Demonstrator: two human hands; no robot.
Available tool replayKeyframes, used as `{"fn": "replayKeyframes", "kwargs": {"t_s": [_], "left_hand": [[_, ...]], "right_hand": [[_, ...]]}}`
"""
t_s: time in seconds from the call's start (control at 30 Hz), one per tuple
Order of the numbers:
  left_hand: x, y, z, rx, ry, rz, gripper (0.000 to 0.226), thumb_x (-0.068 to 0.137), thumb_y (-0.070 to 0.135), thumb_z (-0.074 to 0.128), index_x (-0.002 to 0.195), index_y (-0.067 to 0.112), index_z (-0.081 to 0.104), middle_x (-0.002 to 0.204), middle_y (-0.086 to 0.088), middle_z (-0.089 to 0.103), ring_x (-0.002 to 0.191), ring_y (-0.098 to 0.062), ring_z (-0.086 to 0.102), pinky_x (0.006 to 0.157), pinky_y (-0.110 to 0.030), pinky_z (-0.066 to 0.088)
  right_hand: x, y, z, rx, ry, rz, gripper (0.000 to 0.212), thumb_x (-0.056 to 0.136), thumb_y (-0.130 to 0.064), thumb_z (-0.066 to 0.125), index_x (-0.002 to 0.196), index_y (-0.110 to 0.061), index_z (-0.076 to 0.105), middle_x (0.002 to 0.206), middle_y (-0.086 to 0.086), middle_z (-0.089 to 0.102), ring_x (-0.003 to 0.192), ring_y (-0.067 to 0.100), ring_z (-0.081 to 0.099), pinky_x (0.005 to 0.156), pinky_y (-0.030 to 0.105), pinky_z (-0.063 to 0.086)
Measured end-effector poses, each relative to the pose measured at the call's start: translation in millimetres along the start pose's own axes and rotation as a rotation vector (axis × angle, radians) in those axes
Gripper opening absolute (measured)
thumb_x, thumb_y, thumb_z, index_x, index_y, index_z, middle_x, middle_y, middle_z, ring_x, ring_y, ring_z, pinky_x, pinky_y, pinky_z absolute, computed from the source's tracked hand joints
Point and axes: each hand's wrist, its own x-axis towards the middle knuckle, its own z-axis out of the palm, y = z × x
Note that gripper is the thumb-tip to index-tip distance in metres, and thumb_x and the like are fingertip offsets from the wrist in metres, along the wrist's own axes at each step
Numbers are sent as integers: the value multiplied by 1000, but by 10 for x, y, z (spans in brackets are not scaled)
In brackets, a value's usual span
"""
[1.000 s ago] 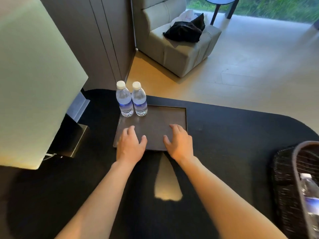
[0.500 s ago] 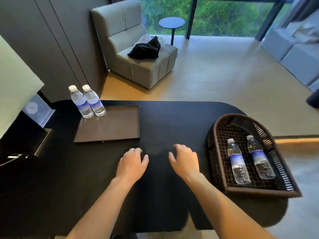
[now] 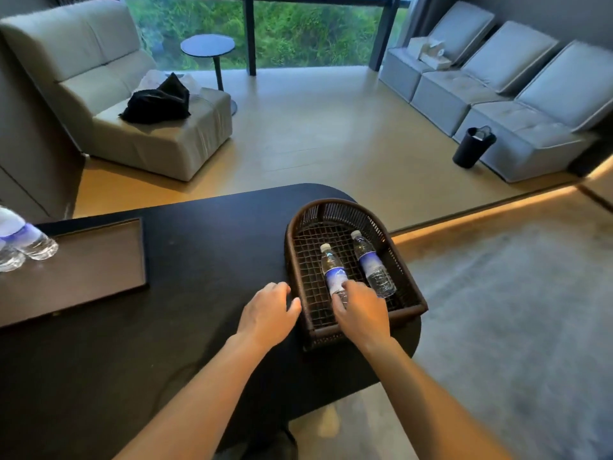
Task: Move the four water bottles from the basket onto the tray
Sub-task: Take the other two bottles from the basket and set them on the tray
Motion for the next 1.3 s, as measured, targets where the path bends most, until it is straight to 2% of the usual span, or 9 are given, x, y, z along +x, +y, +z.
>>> {"fn": "replayKeyframes", "kwargs": {"t_s": [0.23, 0.4, 0.53, 0.63, 0.7, 0.87, 1.03, 1.17, 1.3], "left_hand": [[676, 523, 440, 72, -109, 99, 33, 99, 44, 56, 122, 21, 64, 112, 3, 65, 98, -13, 64, 77, -29, 52], [1237, 644, 780, 50, -160, 32, 29, 97, 43, 54, 107, 17, 63, 104, -2, 64, 92, -19, 62, 80, -36, 55], [1662, 677, 1031, 6, -192, -102, 44, 97, 42, 57, 125, 8, 54, 118, -12, 61, 109, -32, 63, 86, -42, 53], [1901, 680, 1190, -10, -218, -208, 72, 96, 46, 59, 150, 6, 32, 133, -17, 54, 120, -37, 60, 89, -45, 51], [2014, 665, 1270, 7, -220, -261, 82, 95, 50, 61, 154, 7, 24, 139, -17, 51, 123, -37, 59, 88, -46, 51], [2205, 562, 1410, -22, -249, -389, 75, 86, 59, 68, 135, 7, 42, 129, -14, 60, 115, -33, 64, 81, -42, 52], [2231, 480, 1452, -174, -257, -502, 69, 80, 53, 76, 125, 7, 52, 118, -12, 66, 102, -29, 67, 71, -35, 49], [2220, 440, 1440, -265, -238, -539, 66, 75, 49, 82, 119, 7, 55, 109, -8, 65, 93, -25, 67, 68, -35, 53], [2218, 431, 1416, -303, -229, -548, 58, 74, 45, 84, 110, 9, 58, 105, -6, 64, 88, -21, 66, 60, -31, 49]], "right_hand": [[449, 544, -200, -68, -19, 82, 23, 97, -41, 57, 103, -20, 64, 96, 1, 68, 91, 25, 68, 83, 49, 56], [889, 794, -226, -96, -64, 86, 25, 96, -41, 55, 100, -18, 64, 97, 3, 67, 88, 27, 67, 77, 45, 56], [1224, 945, -141, -95, -95, 73, 31, 98, -42, 52, 109, -17, 66, 104, 6, 70, 93, 28, 68, 78, 42, 55], [1467, 1004, -51, -83, -139, 68, 35, 100, -39, 53, 121, -13, 66, 117, 8, 70, 105, 28, 66, 84, 42, 53], [1622, 1023, 19, -76, -163, 61, 36, 100, -39, 52, 123, -14, 65, 121, 9, 69, 107, 29, 65, 87, 43, 54], [1982, 1027, 188, -4, -196, 90, 40, 99, -37, 58, 131, -14, 61, 129, 7, 63, 114, 25, 62, 95, 40, 52], [2147, 1006, 393, 52, -186, 125, 55, 96, -34, 64, 144, -13, 49, 133, 9, 59, 121, 26, 58, 102, 42, 52], [2256, 994, 503, -96, -170, 132, 47, 98, -30, 65, 136, -8, 51, 130, 14, 56, 118, 28, 53, 101, 39, 49], [2413, 1024, 592, -79, -382, 200, 48, 92, -42, 72, 122, -8, 55, 128, 14, 55, 118, 33, 54, 99, 45, 51]]}}
